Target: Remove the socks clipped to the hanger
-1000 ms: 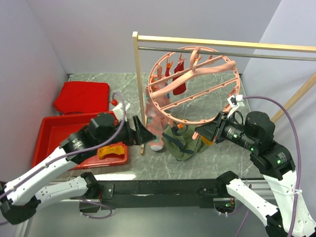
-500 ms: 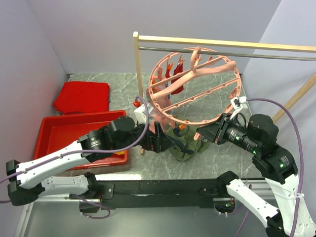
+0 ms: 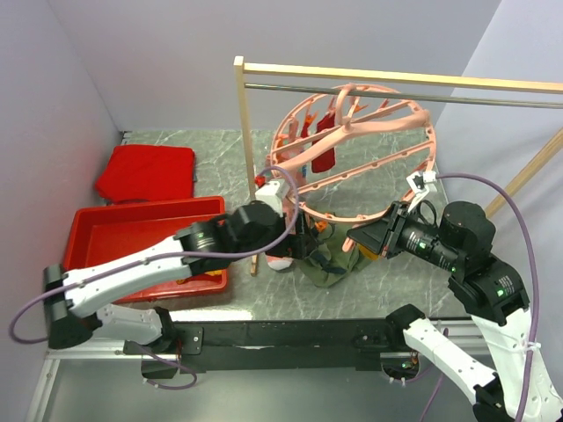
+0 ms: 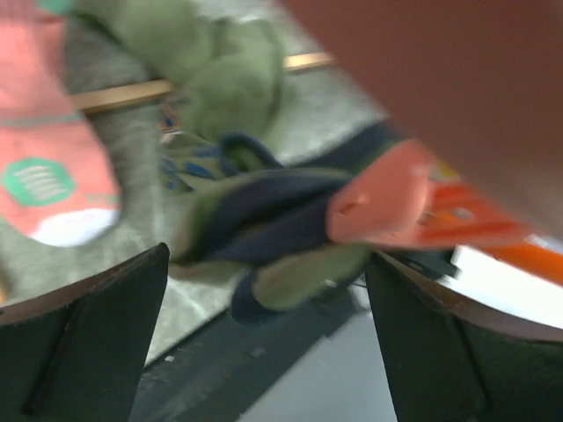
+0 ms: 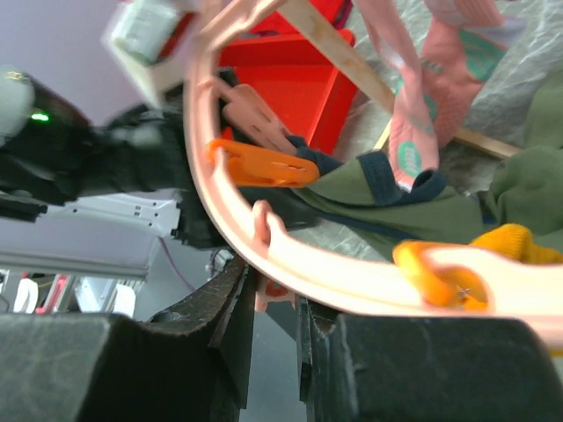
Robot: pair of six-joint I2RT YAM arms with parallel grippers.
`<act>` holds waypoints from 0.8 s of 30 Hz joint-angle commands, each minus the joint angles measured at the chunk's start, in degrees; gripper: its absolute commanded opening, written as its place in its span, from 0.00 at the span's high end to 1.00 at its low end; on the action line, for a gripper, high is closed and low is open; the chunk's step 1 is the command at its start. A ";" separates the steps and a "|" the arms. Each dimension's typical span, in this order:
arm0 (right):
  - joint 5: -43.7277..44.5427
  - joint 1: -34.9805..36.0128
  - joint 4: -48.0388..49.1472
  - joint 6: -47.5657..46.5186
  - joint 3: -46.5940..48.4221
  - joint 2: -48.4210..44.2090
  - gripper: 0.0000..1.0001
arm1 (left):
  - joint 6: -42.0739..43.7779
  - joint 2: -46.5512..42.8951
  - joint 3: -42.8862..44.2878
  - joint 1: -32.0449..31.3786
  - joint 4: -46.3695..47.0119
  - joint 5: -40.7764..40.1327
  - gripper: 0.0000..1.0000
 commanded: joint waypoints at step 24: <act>7.09 0.19 -11.64 -3.66 7.56 -0.84 0.19 | 1.99 -5.36 8.50 9.40 -11.00 -8.58 0.55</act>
